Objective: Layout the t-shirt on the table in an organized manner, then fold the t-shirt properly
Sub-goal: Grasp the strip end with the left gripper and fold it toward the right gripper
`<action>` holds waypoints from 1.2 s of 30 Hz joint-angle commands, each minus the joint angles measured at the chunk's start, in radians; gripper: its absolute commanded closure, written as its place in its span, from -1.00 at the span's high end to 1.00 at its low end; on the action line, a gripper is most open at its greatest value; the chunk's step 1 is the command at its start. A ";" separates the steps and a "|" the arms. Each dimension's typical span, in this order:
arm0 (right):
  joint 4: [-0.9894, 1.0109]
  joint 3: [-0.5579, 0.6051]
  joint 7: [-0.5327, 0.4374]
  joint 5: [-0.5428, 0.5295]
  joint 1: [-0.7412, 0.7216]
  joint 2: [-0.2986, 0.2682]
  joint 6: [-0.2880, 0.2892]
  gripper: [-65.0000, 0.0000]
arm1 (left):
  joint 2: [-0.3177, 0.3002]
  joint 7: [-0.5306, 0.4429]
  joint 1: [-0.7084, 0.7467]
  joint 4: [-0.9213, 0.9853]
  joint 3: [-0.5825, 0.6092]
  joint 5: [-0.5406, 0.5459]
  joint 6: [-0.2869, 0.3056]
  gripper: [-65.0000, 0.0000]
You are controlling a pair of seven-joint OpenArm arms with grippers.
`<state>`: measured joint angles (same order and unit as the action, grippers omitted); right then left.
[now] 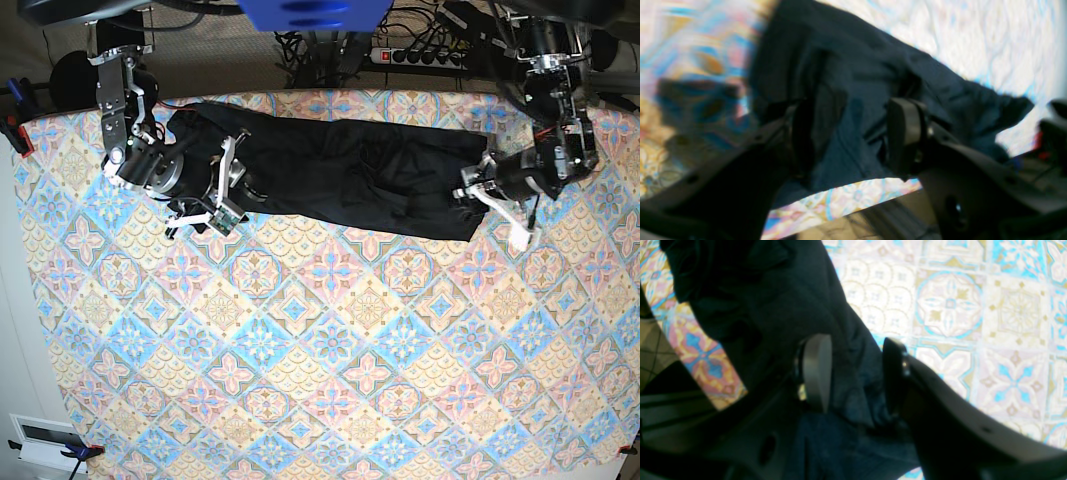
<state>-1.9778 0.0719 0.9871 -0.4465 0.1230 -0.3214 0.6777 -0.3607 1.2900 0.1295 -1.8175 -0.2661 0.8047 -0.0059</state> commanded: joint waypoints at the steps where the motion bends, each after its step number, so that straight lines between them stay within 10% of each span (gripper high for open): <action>1: -0.018 -0.005 -0.023 -0.013 -0.010 -0.008 0.000 -0.26 | -0.011 -0.016 -0.024 -0.017 0.015 -0.020 0.001 -0.01; 4: -0.018 -0.008 -0.023 -0.013 -0.010 -0.008 0.000 -0.26 | 0.002 -0.016 -0.031 -0.017 0.069 -0.104 0.001 -0.12; 10: -0.018 -0.010 -0.023 -0.013 -0.010 -0.008 0.000 -0.26 | 0.012 -0.017 -0.032 -0.040 0.103 -0.072 0.007 -1.00; 26: -0.018 -0.025 -0.023 -0.013 -0.012 -0.008 0.000 -0.26 | 0.122 0.015 -0.026 -0.113 0.107 0.272 0.007 -1.00; 36: -0.018 -0.037 -0.023 -0.013 -0.010 -0.008 0.000 -0.26 | 0.179 0.018 -0.067 -0.006 0.176 0.117 0.007 -1.00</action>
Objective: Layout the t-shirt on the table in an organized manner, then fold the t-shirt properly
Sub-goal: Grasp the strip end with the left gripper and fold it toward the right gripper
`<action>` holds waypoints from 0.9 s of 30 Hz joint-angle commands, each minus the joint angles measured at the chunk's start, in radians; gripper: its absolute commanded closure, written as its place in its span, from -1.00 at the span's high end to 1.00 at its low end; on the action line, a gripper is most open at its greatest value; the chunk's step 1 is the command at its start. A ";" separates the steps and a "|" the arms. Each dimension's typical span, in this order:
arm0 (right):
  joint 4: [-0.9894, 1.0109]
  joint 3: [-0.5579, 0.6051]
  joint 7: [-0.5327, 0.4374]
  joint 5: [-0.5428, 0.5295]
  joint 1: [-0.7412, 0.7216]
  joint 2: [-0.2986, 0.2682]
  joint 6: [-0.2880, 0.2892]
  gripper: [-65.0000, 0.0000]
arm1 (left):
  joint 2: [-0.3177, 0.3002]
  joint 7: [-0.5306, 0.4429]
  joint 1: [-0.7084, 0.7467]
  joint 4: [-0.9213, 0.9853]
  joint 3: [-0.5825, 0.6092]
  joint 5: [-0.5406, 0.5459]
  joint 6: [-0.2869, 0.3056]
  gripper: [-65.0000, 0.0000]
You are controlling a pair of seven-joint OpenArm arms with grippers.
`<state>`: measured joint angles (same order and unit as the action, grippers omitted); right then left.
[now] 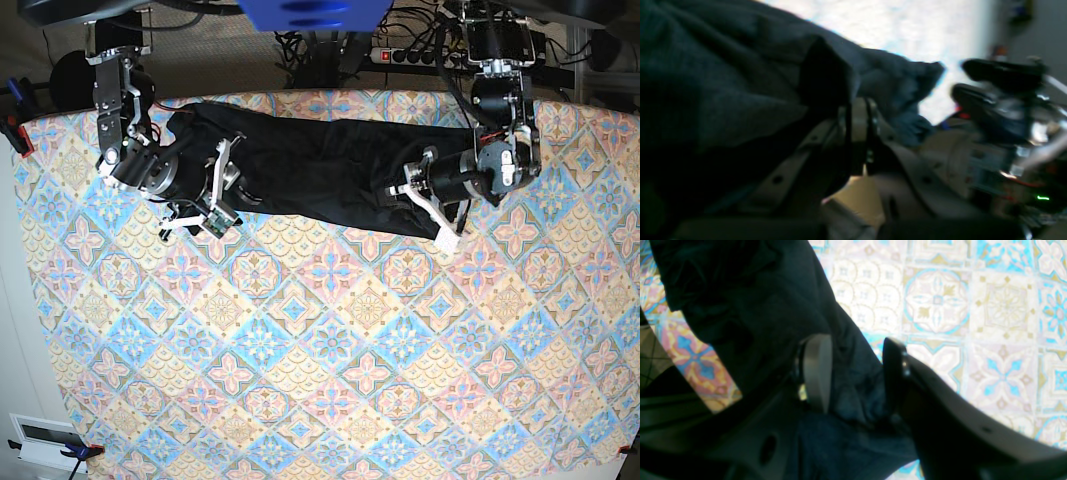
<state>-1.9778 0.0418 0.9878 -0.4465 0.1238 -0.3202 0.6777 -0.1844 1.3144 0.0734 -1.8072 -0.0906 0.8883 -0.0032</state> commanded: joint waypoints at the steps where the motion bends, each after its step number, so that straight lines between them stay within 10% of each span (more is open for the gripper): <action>1: -0.018 -0.007 -0.023 -0.013 -0.011 -0.009 0.000 -0.26 | -0.008 -0.005 -0.017 -0.016 0.024 0.013 0.002 -0.97; 14: -0.019 -0.007 -0.023 -0.013 -0.009 -0.009 0.000 -0.26 | -0.208 0.000 0.044 -0.088 0.071 0.170 0.004 0.32; 22: -0.019 -0.007 -0.023 -0.013 -0.009 -0.009 0.000 -0.26 | -0.258 -0.002 0.153 -0.098 -0.041 0.225 0.004 0.36; 27: -0.018 -0.004 -0.023 -0.013 -0.011 -0.009 0.000 -0.26 | -0.209 -0.037 0.116 -0.075 0.082 0.041 0.004 0.36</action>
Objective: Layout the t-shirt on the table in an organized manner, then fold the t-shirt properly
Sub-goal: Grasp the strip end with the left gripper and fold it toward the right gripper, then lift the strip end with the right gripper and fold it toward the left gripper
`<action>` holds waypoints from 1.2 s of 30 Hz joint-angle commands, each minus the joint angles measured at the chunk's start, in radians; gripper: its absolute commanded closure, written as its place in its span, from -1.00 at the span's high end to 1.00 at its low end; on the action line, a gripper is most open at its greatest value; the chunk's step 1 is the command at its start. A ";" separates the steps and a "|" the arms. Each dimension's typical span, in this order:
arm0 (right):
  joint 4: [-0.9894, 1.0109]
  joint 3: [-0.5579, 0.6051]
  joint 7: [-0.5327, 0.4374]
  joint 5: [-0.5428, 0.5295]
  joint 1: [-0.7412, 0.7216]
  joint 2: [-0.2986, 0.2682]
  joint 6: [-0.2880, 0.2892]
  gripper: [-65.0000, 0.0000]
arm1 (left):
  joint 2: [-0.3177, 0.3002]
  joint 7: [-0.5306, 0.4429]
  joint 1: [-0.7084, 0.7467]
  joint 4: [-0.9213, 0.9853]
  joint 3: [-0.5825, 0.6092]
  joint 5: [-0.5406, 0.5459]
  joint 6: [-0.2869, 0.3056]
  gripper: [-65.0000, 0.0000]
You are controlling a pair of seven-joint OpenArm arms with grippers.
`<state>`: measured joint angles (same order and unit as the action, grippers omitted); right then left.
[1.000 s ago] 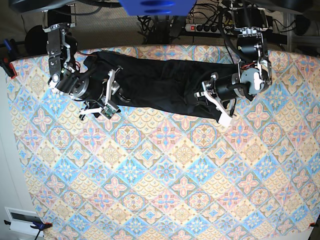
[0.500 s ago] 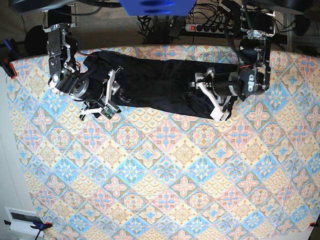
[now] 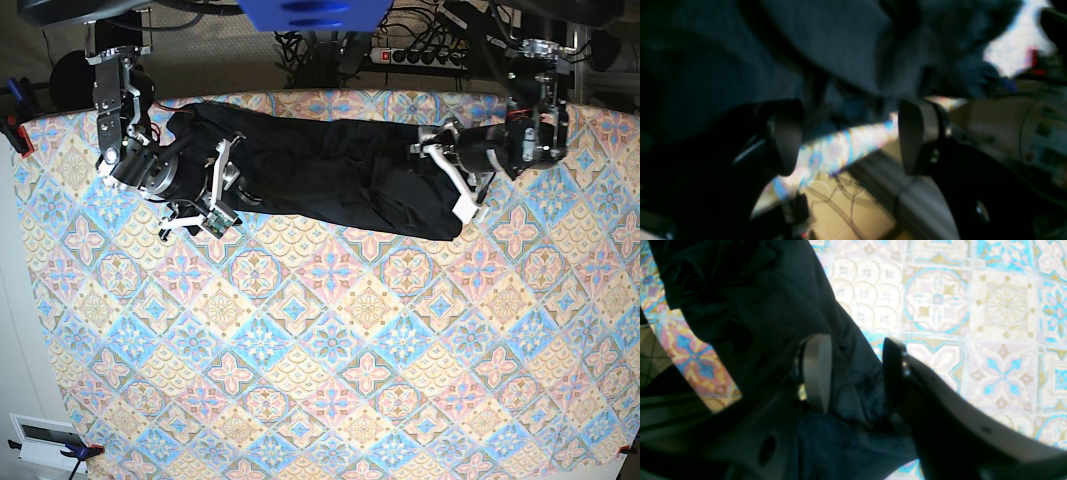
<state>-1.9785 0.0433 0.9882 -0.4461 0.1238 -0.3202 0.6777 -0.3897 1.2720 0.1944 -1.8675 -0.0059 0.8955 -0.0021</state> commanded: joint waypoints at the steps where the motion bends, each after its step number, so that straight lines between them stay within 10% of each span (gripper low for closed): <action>1: -0.017 -0.006 -0.024 -0.013 -0.011 -0.009 0.000 -0.26 | 0.007 0.001 -0.009 -0.001 0.027 -0.009 0.003 0.36; 6: -0.017 -0.007 -0.024 -0.013 -0.013 -0.009 0.000 -0.26 | 0.059 -0.013 -0.036 0.012 0.154 -0.112 0.003 0.24; 16: -0.017 -0.010 -0.024 -0.013 -0.014 -0.009 0.000 -0.26 | 0.071 -0.015 -0.040 0.007 0.197 -0.072 0.004 -0.98; 26: -0.017 -0.009 -0.024 -0.015 -0.065 -0.009 0.000 -0.26 | -0.058 -0.016 -0.034 -0.025 0.191 0.096 0.004 -1.00; 36: -0.014 0.028 -0.024 -0.029 -0.066 -0.009 0.000 -0.26 | -0.073 -0.019 -0.089 0.022 -0.090 0.244 -0.002 -0.99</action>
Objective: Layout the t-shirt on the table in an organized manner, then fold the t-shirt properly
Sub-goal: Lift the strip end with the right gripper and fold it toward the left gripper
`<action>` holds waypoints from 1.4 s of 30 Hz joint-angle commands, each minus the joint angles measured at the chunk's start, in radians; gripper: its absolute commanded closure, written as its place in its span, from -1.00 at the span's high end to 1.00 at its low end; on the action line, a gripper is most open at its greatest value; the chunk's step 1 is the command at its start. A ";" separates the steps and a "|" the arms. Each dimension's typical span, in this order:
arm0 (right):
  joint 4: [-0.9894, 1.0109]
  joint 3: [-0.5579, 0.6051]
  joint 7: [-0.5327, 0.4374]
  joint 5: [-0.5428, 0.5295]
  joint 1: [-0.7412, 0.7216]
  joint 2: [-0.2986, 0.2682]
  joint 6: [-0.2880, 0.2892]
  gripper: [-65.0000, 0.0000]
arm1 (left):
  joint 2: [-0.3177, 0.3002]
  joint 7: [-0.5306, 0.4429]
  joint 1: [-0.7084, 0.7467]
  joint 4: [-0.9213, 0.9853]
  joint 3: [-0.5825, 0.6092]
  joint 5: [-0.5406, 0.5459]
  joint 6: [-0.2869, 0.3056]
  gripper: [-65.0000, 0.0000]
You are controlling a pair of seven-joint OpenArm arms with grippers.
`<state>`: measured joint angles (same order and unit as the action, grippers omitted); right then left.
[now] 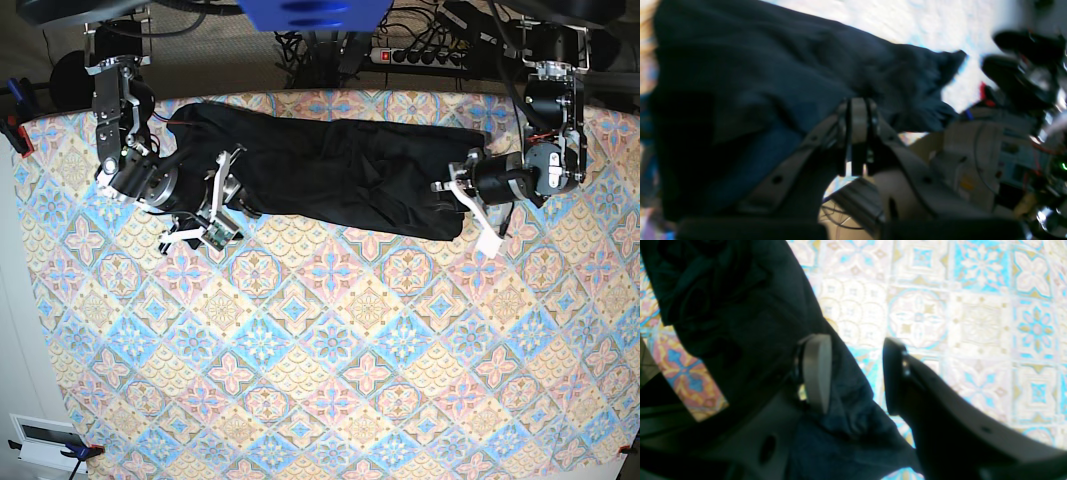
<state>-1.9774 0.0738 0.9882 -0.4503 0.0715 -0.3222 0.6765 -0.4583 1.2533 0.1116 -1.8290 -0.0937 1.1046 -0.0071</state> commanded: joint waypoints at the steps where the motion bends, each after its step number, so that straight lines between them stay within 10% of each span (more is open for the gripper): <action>1: -0.015 0.022 -0.024 -0.038 -0.014 -0.007 0.001 -0.26 | -0.004 -0.001 -0.003 -0.005 -0.016 0.019 0.002 -0.99; 6: 0.026 0.103 -0.024 -0.055 -0.016 0.007 0.001 -0.26 | -0.003 -0.014 0.069 0.051 -0.116 -0.053 0.002 -0.99; 26: 0.418 0.268 -0.024 -0.052 -0.263 0.346 -0.002 -0.26 | 0.048 -0.019 0.188 0.064 -0.054 -0.243 0.002 -0.99; 42: 0.620 0.378 -0.096 -0.051 -0.356 0.360 -0.004 -0.26 | 0.068 -0.019 0.188 0.062 -0.054 -0.238 0.003 -0.99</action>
<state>-1.3399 0.4553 0.9226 -0.4789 -0.2573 0.0277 0.6697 -0.3798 1.2377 0.3046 -1.7500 -0.1425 0.8513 -0.0063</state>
